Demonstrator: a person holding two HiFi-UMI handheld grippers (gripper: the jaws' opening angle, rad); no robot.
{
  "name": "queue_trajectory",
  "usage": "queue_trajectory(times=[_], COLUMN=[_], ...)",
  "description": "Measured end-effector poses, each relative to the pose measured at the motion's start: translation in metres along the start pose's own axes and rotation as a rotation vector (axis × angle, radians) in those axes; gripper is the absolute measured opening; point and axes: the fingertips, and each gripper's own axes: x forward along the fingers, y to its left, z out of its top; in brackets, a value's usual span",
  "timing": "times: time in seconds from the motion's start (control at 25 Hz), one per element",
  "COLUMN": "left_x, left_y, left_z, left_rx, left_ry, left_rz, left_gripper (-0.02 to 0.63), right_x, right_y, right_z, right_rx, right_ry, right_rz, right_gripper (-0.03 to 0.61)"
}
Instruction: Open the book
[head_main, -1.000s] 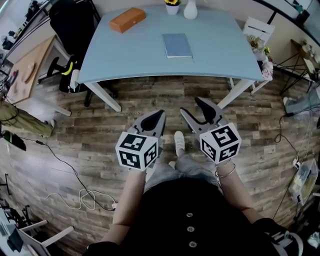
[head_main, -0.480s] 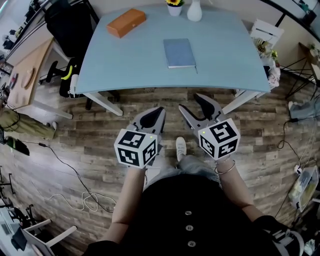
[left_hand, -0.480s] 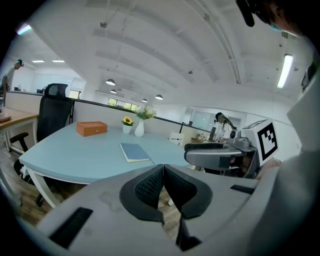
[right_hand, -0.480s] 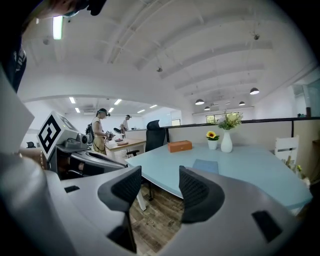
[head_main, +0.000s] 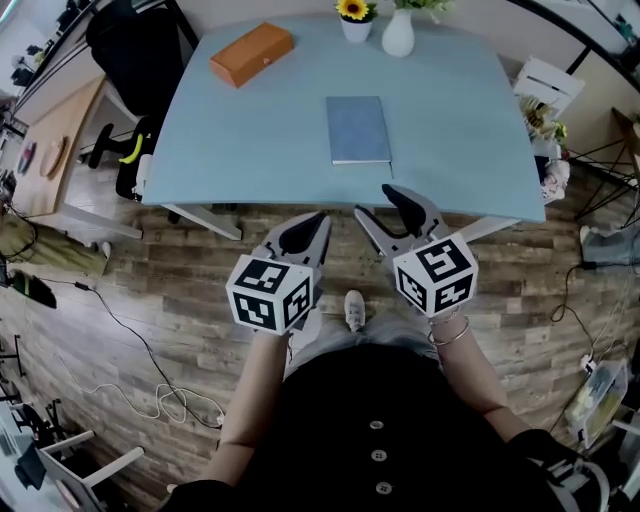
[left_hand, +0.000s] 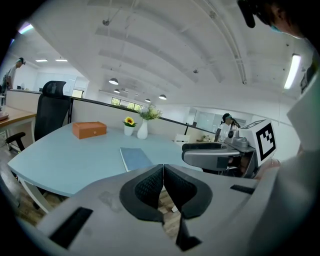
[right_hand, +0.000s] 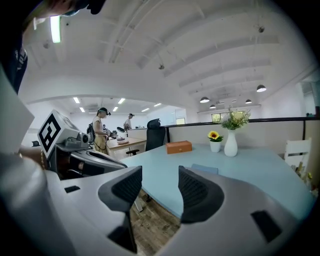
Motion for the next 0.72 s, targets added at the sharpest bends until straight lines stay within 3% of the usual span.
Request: queue_trajectory(times=[0.36,0.72], left_x=[0.042,0.044], left_y=[0.016,0.033], left_z=[0.015,0.015], left_rx=[-0.028,-0.056], left_ry=[0.007,0.027], left_rz=[0.044,0.096], left_gripper=[0.012,0.012], right_x=[0.025,0.041], right_y=[-0.043,-0.053], right_z=[0.002,0.005], right_rx=[-0.001,0.026], right_ry=[0.025,0.022], right_rz=[0.046,0.075], right_gripper=[0.199,0.196])
